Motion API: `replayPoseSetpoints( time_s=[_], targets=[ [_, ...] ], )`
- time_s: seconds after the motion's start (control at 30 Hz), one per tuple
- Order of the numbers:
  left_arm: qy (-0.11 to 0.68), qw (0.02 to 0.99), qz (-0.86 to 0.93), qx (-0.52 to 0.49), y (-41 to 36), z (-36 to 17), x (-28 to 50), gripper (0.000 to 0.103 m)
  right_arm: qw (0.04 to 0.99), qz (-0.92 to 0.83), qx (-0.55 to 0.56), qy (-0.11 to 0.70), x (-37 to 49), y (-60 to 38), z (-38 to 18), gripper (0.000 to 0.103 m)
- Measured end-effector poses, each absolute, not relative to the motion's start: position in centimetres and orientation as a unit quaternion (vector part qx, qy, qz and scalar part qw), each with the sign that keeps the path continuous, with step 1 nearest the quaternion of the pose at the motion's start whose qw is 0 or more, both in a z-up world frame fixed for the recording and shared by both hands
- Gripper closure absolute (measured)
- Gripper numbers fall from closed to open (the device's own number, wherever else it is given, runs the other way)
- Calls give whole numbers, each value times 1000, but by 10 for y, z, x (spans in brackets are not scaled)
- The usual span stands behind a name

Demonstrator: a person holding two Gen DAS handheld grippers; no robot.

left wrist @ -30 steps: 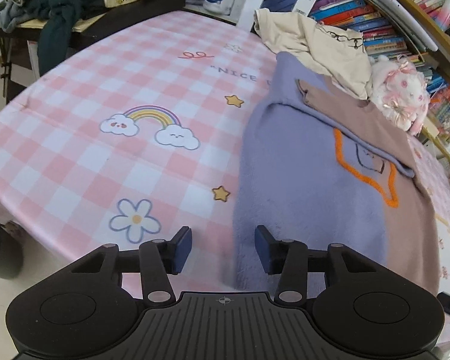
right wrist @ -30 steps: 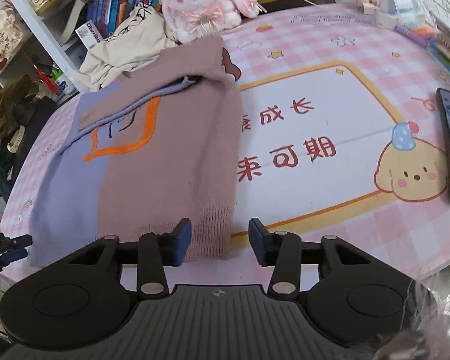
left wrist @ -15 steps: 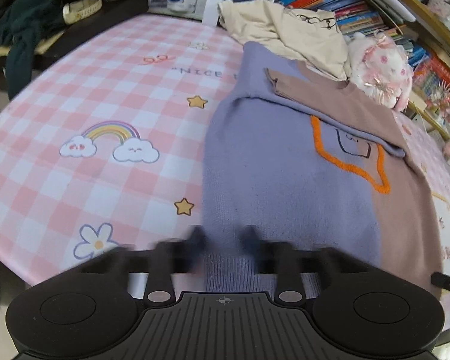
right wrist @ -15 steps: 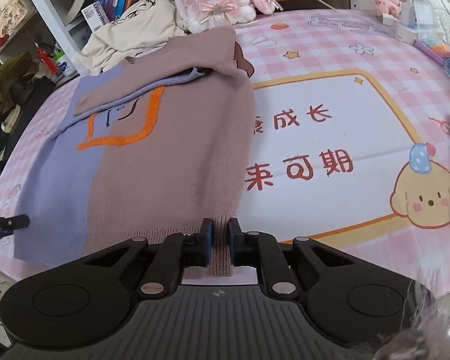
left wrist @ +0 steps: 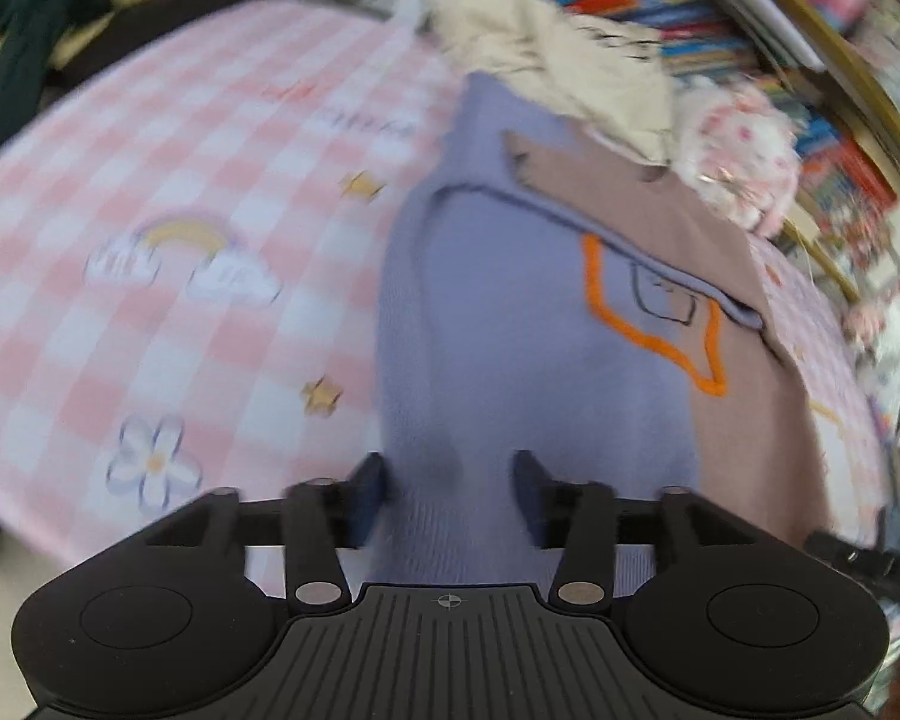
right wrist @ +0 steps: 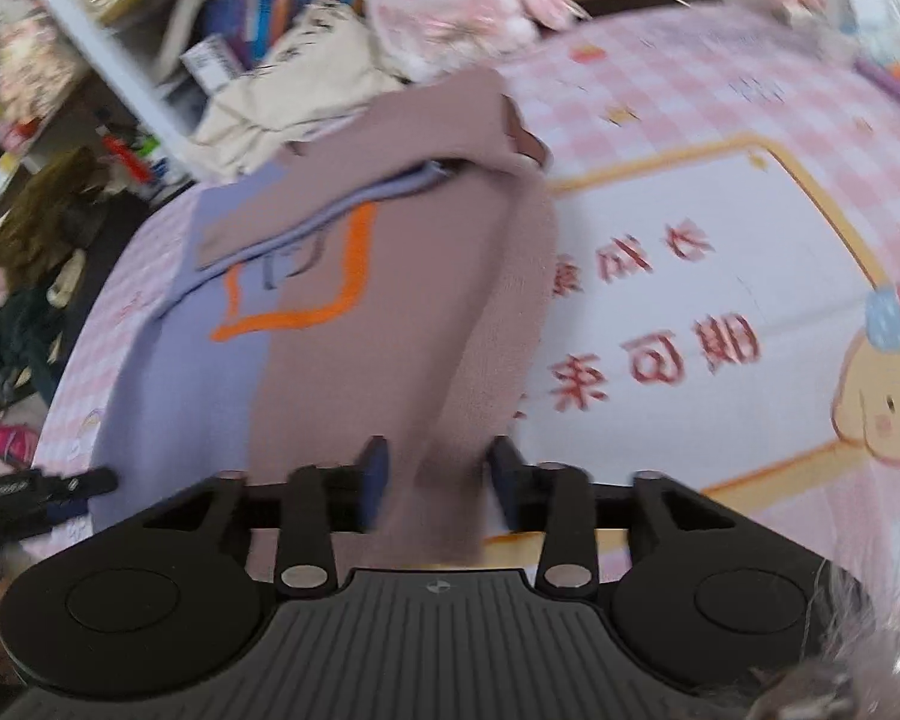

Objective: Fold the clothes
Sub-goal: 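Grasp the sweater hem with both grippers, then lift the hem with both grippers and fold it over toward the collar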

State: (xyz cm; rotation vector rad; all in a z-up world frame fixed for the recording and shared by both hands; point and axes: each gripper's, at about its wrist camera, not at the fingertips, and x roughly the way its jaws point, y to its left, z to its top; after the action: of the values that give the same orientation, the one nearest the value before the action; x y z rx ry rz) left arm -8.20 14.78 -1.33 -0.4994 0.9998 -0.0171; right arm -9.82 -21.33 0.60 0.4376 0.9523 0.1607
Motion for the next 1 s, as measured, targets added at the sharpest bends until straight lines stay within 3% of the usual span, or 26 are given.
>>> replayPoseSetpoints(
  time_s=[0.27,0.3,0.33,0.37,0.4,0.43,0.5,0.7,1.0],
  targets=[
    [461,834,-23,-301,161,-25,-82,50,843,67,254,470,-90,-223,-7,64],
    [462,833,-26,-304,161,-26,-80,53,842,67,254,470,-89,-223,-7,65],
    [462,832,-28,-307,161,-26,-79,53,842,67,253,472,-88,-223,-7,80],
    [462,830,-31,-310,161,-27,-77,59,842,65,248,475,-88,-223,-7,91],
    [463,829,-34,-313,161,-28,-76,75,844,62,244,474,-89,-223,-7,91],
    [470,823,-39,-317,161,-31,-74,83,846,58,239,473,-91,-223,-6,92],
    [476,823,-45,-307,156,-32,-74,91,858,53,219,463,-97,-223,0,92],
    [469,856,-62,-208,129,-9,-76,91,871,64,166,457,-114,-215,15,92],
    [501,820,-68,-269,145,-25,-86,86,830,40,271,486,-122,-241,-6,87]
  ],
)
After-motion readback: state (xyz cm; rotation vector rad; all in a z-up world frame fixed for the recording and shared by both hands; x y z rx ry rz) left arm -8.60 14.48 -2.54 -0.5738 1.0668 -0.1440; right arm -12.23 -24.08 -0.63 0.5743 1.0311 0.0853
